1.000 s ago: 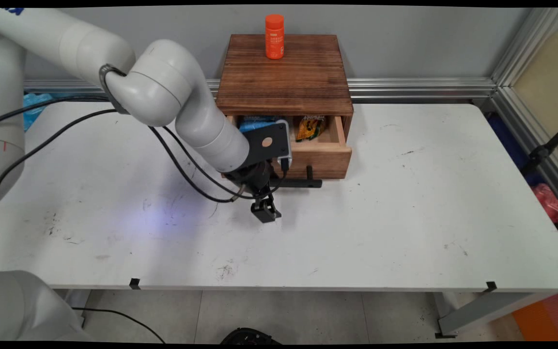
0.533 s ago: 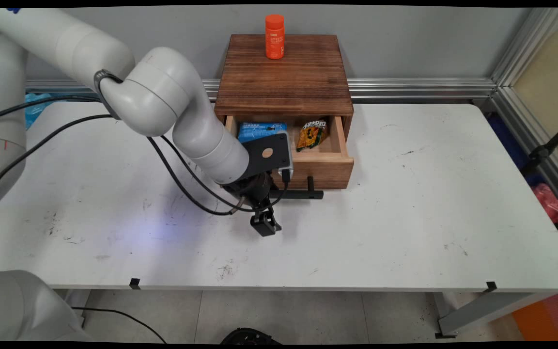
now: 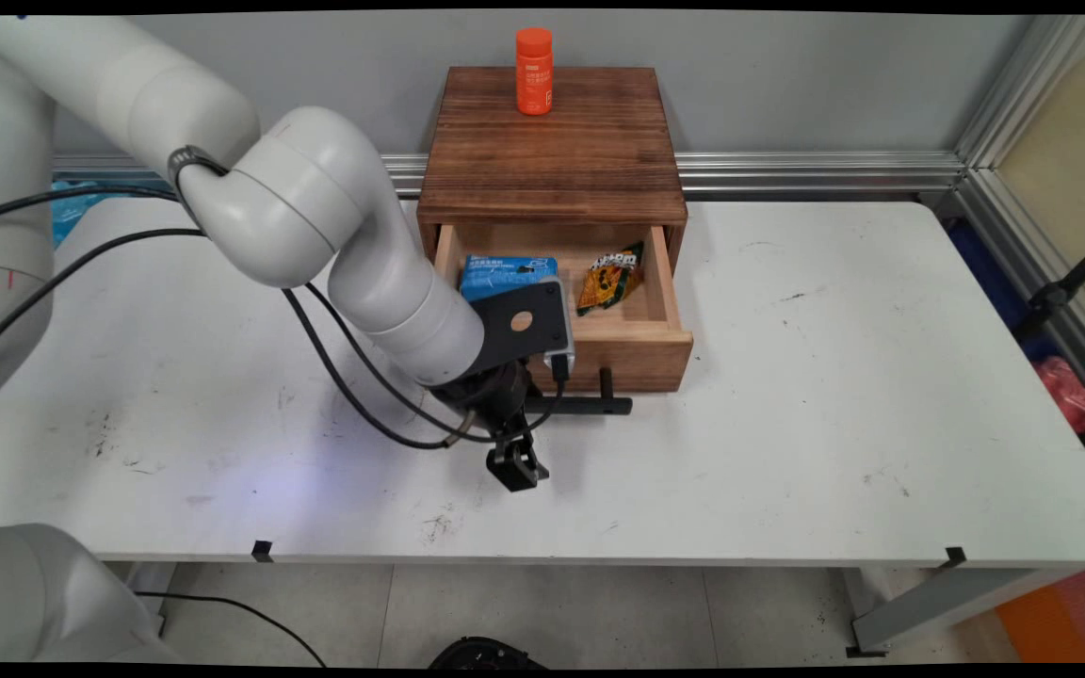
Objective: Open the drawer
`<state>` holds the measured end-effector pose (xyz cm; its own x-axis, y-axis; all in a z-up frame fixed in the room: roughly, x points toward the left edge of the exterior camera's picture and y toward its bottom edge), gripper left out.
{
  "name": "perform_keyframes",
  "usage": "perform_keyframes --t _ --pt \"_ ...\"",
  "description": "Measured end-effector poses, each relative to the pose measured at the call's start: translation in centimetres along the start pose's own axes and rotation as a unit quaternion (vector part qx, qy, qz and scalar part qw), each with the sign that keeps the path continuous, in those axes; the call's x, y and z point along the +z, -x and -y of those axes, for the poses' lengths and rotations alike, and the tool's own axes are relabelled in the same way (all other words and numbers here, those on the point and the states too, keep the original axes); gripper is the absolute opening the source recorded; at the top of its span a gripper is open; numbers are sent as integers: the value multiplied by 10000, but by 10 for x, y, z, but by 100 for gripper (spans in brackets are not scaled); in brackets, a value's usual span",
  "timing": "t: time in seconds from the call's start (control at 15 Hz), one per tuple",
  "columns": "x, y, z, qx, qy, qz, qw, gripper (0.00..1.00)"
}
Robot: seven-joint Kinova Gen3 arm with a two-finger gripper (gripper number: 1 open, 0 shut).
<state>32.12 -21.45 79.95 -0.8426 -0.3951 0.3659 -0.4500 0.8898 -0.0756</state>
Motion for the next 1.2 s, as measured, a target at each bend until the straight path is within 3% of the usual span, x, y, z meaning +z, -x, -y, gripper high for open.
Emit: perform_keyframes --t 1.2 --pt "-12 -2 -53 -29 400 42 9992 100"
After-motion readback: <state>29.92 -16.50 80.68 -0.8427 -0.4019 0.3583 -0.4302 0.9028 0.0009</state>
